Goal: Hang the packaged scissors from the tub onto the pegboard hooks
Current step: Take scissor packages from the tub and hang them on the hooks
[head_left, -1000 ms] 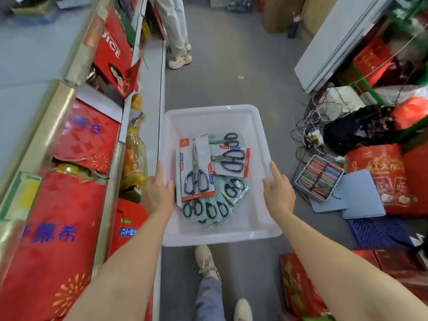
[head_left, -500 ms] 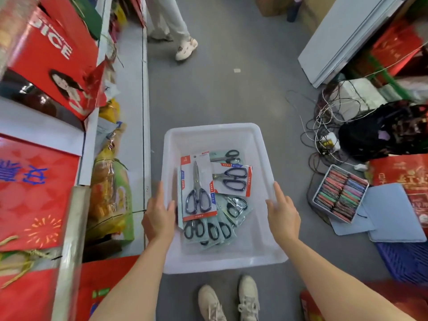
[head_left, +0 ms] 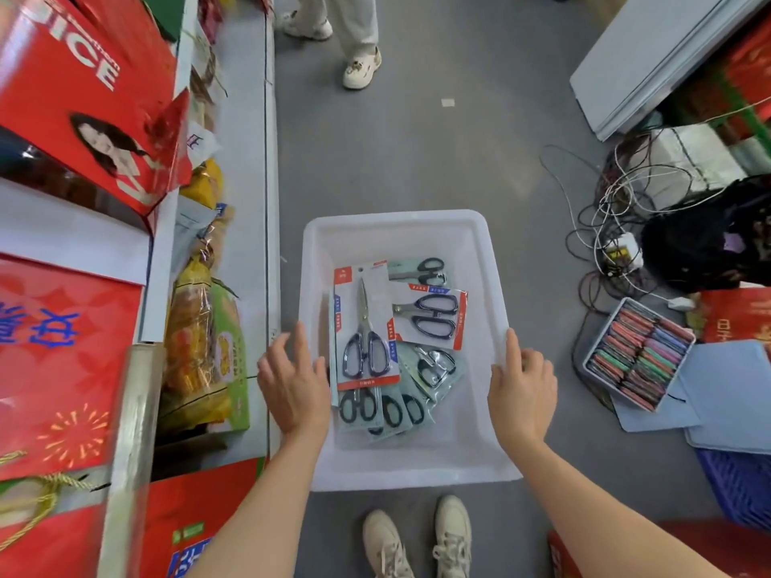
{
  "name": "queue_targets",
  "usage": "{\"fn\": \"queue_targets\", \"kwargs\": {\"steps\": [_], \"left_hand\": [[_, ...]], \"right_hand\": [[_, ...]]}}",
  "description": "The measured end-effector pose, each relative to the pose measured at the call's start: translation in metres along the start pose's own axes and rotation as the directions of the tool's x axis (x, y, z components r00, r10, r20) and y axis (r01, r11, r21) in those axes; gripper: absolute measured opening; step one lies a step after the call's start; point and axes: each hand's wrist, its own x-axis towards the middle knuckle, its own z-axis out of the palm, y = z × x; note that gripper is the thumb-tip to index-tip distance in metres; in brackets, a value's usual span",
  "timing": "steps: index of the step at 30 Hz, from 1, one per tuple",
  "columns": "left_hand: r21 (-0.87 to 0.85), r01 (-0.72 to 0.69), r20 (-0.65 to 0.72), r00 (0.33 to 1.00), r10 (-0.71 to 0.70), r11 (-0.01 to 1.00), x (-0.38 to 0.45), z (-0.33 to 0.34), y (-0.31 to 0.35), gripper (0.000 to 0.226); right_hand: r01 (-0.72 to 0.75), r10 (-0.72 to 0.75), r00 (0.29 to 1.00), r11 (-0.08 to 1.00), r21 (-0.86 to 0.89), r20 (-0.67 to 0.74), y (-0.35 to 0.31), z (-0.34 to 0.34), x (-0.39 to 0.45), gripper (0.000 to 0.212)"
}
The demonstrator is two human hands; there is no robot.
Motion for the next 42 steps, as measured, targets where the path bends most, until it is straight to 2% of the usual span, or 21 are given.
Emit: {"fn": "queue_targets", "kwargs": {"steps": [2, 4, 6, 8, 10, 12, 18, 21, 25, 28, 31, 34, 36, 38, 40, 42], "left_hand": [[0.029, -0.144, -0.029, 0.989, 0.145, 0.989, 0.002, 0.003, 0.006, 0.069], [0.007, -0.213, 0.023, 0.977, 0.213, 0.977, 0.005, 0.006, 0.020, 0.073], [0.018, -0.205, 0.127, 0.971, 0.201, 0.979, 0.006, 0.009, 0.038, 0.077], [0.037, -0.125, 0.214, 0.970, 0.114, 0.991, 0.009, 0.012, 0.051, 0.077], [0.079, -0.026, 0.241, 0.971, 0.006, 0.997, 0.014, 0.017, 0.055, 0.077], [0.127, -0.003, 0.261, 0.965, -0.030, 0.992, 0.016, 0.020, 0.055, 0.076], [0.148, -0.018, 0.324, 0.946, -0.031, 0.989, 0.017, 0.026, 0.048, 0.064], [0.137, -0.023, 0.339, 0.941, -0.025, 0.990, 0.020, 0.031, 0.045, 0.064], [0.123, -0.032, 0.347, 0.938, -0.013, 0.992, 0.021, 0.034, 0.045, 0.066], [0.087, -0.016, 0.358, 0.934, -0.017, 0.996, 0.021, 0.033, 0.045, 0.067], [0.048, -0.025, 0.343, 0.939, 0.007, 0.999, 0.019, 0.033, 0.049, 0.065], [0.075, -0.115, 0.262, 0.961, 0.092, 0.991, 0.017, 0.036, 0.054, 0.068], [0.014, -0.165, 0.170, 0.972, 0.160, 0.986, 0.011, 0.043, 0.058, 0.060], [-0.116, -0.196, 0.178, 0.960, 0.215, 0.974, 0.003, 0.046, 0.067, 0.035], [-0.247, -0.079, 0.281, 0.948, 0.150, 0.966, -0.003, 0.050, 0.079, 0.010], [-0.345, 0.231, 0.415, 0.907, -0.073, 0.910, -0.003, 0.062, 0.092, 0.018]], "right_hand": [[0.044, -0.050, 0.996, 0.996, -0.082, -0.067, -0.006, 0.004, 0.003, 0.067], [0.138, -0.147, 0.983, 0.986, -0.088, -0.111, -0.019, 0.006, 0.005, 0.070], [0.271, -0.274, 0.954, 0.962, -0.041, -0.119, -0.036, 0.013, 0.005, 0.066], [0.334, -0.329, 0.942, 0.939, 0.082, -0.068, -0.054, 0.020, 0.004, 0.058], [0.258, -0.280, 0.958, 0.935, 0.244, 0.060, -0.072, 0.026, 0.004, 0.049], [0.138, -0.209, 0.958, 0.937, 0.321, 0.197, -0.088, 0.034, 0.006, 0.043], [-0.115, -0.042, 0.913, 0.927, 0.356, 0.405, -0.121, 0.059, 0.023, 0.025], [-0.290, 0.060, 0.880, 0.853, 0.434, 0.471, -0.133, 0.074, 0.029, 0.022], [-0.410, 0.136, 0.851, 0.776, 0.479, 0.507, -0.144, 0.085, 0.037, 0.034], [-0.471, 0.176, 0.828, 0.733, 0.491, 0.532, -0.147, 0.084, 0.041, 0.023], [-0.460, 0.162, 0.853, 0.682, 0.568, 0.497, -0.142, 0.071, 0.047, 0.013], [-0.389, 0.132, 0.899, 0.678, 0.624, 0.418, -0.125, 0.046, 0.064, 0.016], [-0.365, 0.143, 0.915, 0.693, 0.622, 0.378, -0.112, 0.027, 0.077, 0.018], [-0.361, 0.169, 0.923, 0.686, 0.632, 0.345, -0.099, 0.008, 0.085, 0.020], [-0.345, 0.187, 0.935, 0.686, 0.641, 0.303, -0.090, -0.007, 0.089, 0.020], [-0.339, 0.210, 0.940, 0.680, 0.651, 0.270, -0.084, -0.022, 0.090, 0.021]]}}
